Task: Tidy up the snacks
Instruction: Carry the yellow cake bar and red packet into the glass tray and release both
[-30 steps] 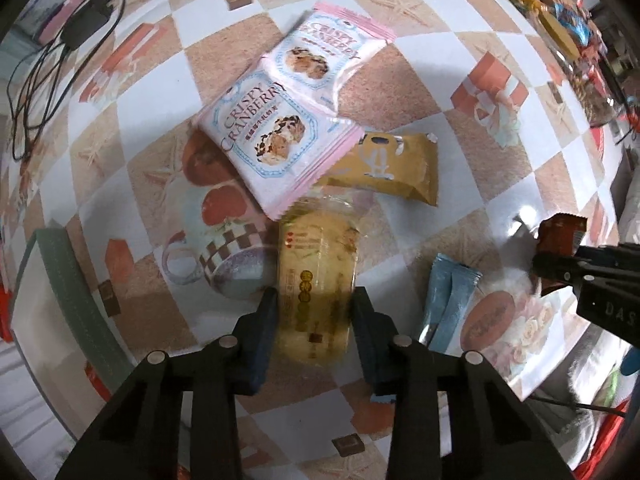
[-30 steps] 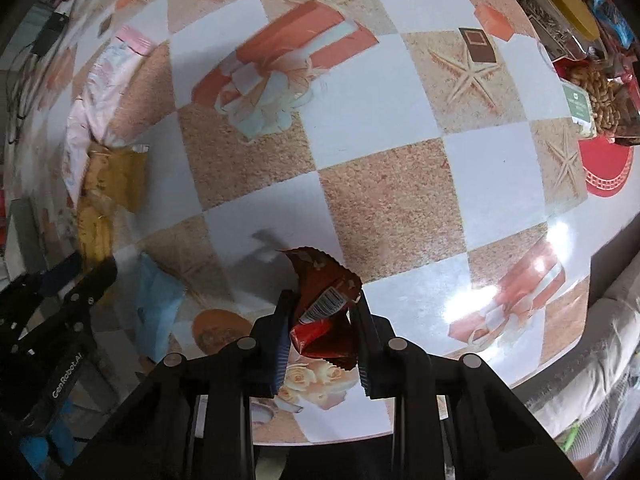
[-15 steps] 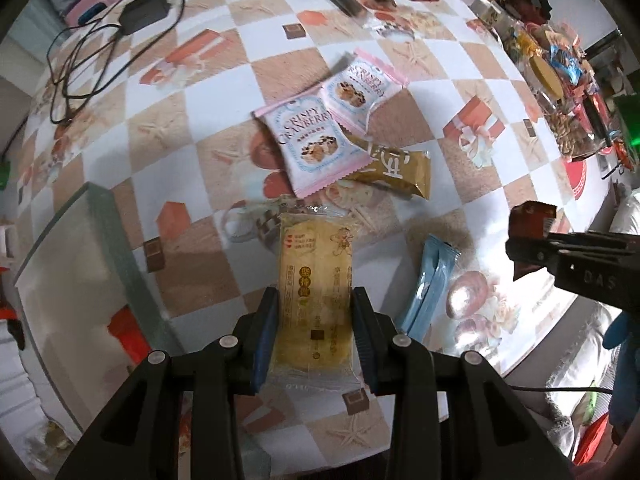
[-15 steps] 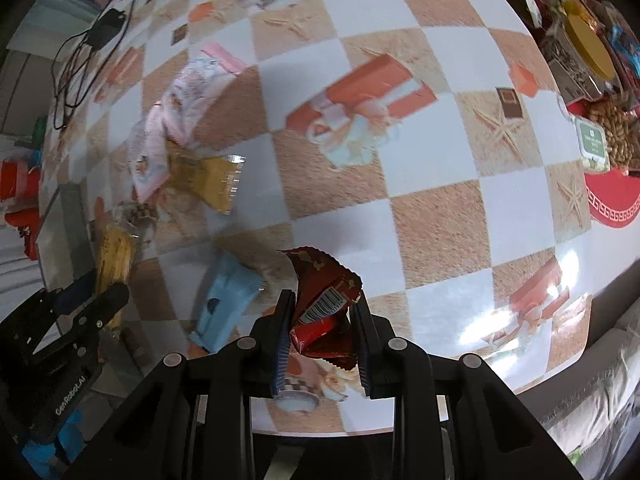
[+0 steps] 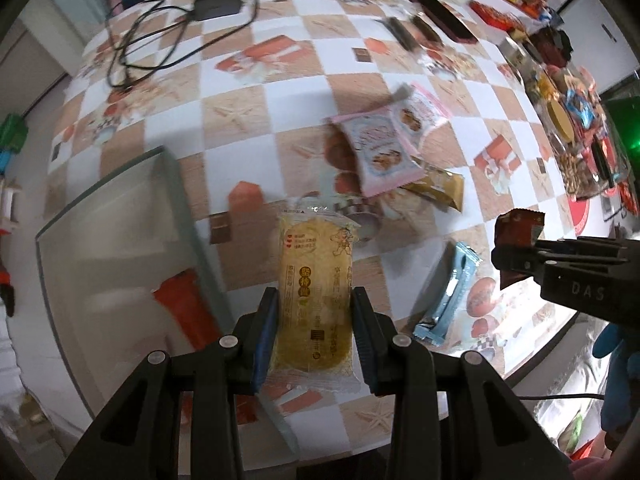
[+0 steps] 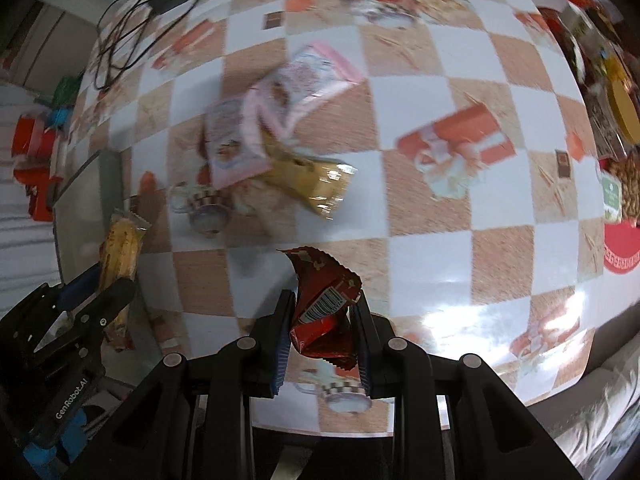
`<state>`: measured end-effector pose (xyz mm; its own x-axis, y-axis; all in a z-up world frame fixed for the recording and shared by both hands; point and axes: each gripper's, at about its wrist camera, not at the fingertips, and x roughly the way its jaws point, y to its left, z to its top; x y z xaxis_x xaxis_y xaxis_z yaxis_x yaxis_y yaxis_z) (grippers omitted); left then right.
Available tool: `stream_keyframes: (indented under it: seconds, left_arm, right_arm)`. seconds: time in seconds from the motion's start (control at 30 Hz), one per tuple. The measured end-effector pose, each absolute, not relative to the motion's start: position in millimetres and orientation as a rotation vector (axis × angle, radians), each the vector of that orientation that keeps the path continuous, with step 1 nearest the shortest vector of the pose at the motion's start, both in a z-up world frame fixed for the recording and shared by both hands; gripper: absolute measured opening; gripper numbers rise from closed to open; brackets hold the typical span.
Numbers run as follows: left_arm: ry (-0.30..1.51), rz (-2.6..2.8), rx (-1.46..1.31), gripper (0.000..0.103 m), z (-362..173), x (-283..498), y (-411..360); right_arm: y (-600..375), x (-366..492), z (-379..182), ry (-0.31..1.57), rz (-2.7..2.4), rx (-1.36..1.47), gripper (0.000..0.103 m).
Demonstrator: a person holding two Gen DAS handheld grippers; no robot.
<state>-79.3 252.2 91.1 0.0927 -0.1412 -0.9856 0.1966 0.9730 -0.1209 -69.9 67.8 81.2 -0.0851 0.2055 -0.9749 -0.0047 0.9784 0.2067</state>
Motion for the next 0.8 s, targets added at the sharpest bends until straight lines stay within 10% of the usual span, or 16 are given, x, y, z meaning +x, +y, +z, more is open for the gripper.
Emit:
stream_keyframes:
  seconds: [0.8]
  left_arm:
    - [1.431,-0.039,-0.126,0.039,93.5,-105.2,380.7]
  right_arm:
    - [209.4,-55.9,88.9,1.604,0.417,-0.059,0.029]
